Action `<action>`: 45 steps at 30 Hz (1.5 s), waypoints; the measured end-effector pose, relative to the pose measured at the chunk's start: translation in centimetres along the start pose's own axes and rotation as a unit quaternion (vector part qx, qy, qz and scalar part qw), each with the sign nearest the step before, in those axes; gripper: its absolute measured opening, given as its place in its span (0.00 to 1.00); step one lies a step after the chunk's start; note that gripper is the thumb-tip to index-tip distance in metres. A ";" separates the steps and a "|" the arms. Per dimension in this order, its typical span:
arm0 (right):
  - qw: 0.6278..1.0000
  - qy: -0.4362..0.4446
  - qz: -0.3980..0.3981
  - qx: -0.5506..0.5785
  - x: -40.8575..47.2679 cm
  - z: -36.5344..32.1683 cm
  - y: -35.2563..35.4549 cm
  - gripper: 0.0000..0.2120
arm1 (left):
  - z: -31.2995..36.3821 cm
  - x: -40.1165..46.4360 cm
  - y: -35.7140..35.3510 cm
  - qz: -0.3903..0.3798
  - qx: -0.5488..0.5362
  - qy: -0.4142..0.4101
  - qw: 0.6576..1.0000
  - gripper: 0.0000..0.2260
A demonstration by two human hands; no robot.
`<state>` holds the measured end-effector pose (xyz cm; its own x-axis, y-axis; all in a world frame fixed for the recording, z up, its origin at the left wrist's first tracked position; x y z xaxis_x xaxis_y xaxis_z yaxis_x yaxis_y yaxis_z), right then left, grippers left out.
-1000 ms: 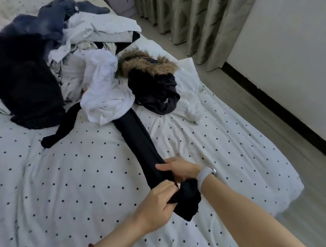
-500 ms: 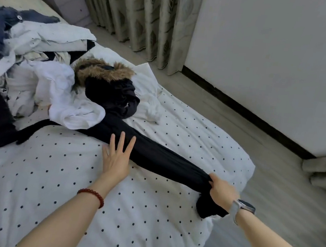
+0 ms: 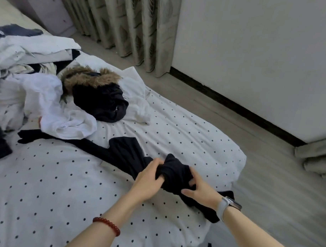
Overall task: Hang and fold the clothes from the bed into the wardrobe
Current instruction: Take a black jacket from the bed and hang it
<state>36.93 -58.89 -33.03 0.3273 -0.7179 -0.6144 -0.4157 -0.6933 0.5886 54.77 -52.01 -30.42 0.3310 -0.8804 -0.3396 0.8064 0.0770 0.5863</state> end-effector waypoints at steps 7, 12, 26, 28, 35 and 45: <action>0.989 0.000 0.132 0.065 -1.8 2.8 0.6 0.10 | 2.4 -2.1 1.2 -0.027 -0.092 0.054 0.994 0.07; 0.908 -0.028 0.354 0.223 -4.5 3.3 8.7 0.09 | 8.3 -2.1 -0.1 -0.050 -0.212 0.029 0.975 0.09; 0.890 0.204 0.339 0.229 -9.3 -2.7 12.6 0.10 | 12.5 1.3 4.8 0.291 0.100 -0.270 0.912 0.19; 0.973 0.136 0.165 0.084 -8.1 1.0 7.5 0.08 | 7.3 -0.3 3.2 0.163 0.372 -0.236 0.883 0.14; 0.994 -0.028 -0.009 -0.101 -7.4 6.9 0.5 0.17 | -2.5 -3.3 1.5 -0.114 0.408 0.002 0.906 0.08; 0.985 -0.026 0.171 -0.011 -1.9 5.2 1.8 0.19 | 4.3 5.2 -3.9 0.055 0.328 -0.216 0.918 0.22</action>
<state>31.10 -58.45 -33.52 0.1269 -0.9057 -0.4045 -0.4760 -0.4134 0.7762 51.25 -58.91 -31.26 0.0522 -0.9986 -0.0117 0.2647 0.0025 0.9643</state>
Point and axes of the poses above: each hand's wrist, its own x-axis towards the middle knuckle, its own y-axis out of the back of the hand, z = x × y, the point moved 2 cm from there along x, towards the middle knuckle, and after that the axes turned 15 degrees about z, right-handed, at the moved point
